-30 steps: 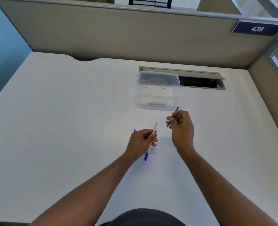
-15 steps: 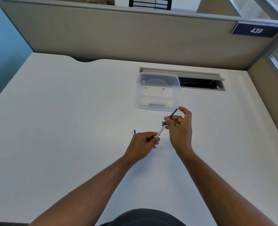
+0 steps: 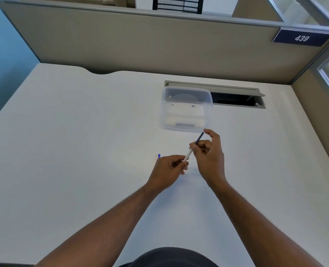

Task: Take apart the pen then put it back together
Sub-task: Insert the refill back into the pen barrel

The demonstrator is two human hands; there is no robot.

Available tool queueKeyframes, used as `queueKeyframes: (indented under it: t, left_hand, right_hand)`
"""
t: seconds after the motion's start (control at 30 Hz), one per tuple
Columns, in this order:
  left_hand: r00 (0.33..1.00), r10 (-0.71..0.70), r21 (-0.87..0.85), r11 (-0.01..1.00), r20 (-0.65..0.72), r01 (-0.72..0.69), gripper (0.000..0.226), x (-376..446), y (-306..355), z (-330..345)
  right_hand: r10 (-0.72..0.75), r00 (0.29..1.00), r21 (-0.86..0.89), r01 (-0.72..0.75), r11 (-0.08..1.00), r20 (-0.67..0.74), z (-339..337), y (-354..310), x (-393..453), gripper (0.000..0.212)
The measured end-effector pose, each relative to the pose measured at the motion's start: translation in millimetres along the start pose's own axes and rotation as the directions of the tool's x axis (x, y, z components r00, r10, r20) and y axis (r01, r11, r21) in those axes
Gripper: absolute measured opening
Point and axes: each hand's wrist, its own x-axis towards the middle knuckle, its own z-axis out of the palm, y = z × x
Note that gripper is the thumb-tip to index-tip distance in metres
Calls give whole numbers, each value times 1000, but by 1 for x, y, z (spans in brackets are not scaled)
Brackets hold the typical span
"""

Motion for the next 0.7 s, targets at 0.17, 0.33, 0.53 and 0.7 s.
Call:
queueKeyframes:
  t: [0.17, 0.33, 0.53, 0.7]
  left_hand:
    - [1000, 5, 12, 1000, -6, -5, 18, 2, -1, -4]
    - [1000, 23, 27, 999, -22, -22, 15, 5, 0, -6]
    - [998, 18, -7, 1000, -55, -18, 17, 8, 1, -9]
    - [982, 10, -46, 999, -187, -18, 20, 17, 4, -25]
  right_hand:
    - [1, 999, -33, 1, 999, 44, -3, -1, 0, 37]
    - [44, 996, -98, -36, 995, 80, -2, 6, -4, 11]
    - [109, 991, -199, -91, 976, 83, 5, 23, -7, 24]
    - [70, 966, -420, 44, 906, 250, 20, 40, -16, 29]
